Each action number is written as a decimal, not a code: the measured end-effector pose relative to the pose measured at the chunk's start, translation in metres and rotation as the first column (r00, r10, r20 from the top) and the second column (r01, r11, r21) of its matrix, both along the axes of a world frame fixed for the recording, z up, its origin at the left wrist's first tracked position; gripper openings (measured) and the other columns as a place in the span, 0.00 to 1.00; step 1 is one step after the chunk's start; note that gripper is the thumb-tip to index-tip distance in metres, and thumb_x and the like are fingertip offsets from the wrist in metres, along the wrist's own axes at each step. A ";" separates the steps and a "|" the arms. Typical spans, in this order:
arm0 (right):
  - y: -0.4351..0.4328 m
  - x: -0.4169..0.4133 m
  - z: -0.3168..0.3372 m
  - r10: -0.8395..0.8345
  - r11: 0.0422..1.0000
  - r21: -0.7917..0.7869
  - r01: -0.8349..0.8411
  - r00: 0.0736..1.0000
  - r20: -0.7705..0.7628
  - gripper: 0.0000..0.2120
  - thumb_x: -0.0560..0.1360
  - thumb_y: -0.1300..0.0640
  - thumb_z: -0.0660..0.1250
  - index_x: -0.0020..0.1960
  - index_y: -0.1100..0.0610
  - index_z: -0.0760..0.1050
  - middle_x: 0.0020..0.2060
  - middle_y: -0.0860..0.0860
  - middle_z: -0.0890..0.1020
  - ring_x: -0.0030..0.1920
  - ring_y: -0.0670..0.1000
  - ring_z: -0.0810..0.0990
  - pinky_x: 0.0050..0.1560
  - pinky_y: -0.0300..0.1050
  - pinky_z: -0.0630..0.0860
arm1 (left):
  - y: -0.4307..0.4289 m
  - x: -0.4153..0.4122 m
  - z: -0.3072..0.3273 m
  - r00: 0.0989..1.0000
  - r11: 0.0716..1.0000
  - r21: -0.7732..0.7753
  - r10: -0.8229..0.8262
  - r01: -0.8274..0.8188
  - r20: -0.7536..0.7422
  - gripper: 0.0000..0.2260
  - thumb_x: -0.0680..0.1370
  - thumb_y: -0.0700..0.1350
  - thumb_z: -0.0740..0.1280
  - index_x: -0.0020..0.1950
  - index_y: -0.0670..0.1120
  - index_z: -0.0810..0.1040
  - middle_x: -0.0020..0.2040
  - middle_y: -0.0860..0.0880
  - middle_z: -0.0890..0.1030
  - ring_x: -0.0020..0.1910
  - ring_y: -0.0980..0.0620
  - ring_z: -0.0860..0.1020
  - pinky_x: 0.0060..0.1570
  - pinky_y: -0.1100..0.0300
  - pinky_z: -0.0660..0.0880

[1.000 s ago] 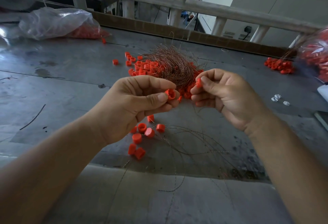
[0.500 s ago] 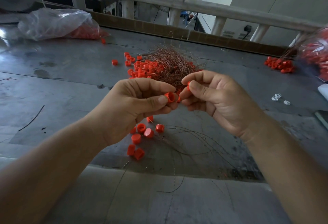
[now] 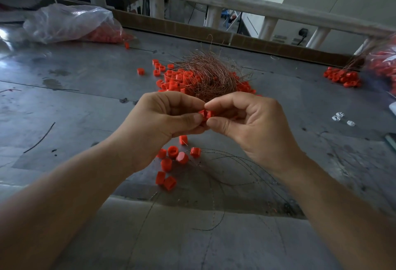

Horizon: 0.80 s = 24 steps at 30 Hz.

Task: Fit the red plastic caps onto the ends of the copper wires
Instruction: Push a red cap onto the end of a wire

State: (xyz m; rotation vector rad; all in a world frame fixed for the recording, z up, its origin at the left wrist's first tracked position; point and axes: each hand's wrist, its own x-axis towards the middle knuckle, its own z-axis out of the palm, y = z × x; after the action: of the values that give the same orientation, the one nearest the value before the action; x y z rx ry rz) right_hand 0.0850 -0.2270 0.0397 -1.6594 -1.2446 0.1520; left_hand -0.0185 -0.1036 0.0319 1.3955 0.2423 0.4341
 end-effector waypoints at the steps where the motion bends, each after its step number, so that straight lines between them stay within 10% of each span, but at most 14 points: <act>1: 0.000 0.001 0.001 -0.002 1.000 0.013 0.002 1.000 -0.014 0.14 0.66 0.65 0.73 0.42 0.47 0.77 0.37 0.43 0.81 0.38 0.43 0.81 0.43 0.35 0.78 | 0.000 0.000 0.000 1.000 1.000 0.005 0.004 -0.004 0.000 0.08 0.60 0.37 0.67 0.37 0.44 0.82 0.34 0.45 0.83 0.34 0.51 0.83 0.35 0.67 0.78; 24: -0.001 0.003 -0.002 -0.051 0.998 0.051 0.044 0.989 0.141 0.14 0.65 0.63 0.74 0.48 0.53 0.78 0.38 0.41 0.79 0.42 0.41 0.80 0.44 0.32 0.76 | 0.003 0.001 -0.003 0.999 0.996 0.088 -0.031 0.033 -0.024 0.11 0.61 0.41 0.68 0.39 0.50 0.85 0.36 0.47 0.84 0.37 0.52 0.83 0.37 0.67 0.77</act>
State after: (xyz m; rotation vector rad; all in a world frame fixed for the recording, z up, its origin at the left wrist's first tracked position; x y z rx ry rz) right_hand 0.0883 -0.2283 0.0374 -1.6801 -1.3033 -0.0256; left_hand -0.0174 -0.1002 0.0285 1.4897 0.2209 0.4072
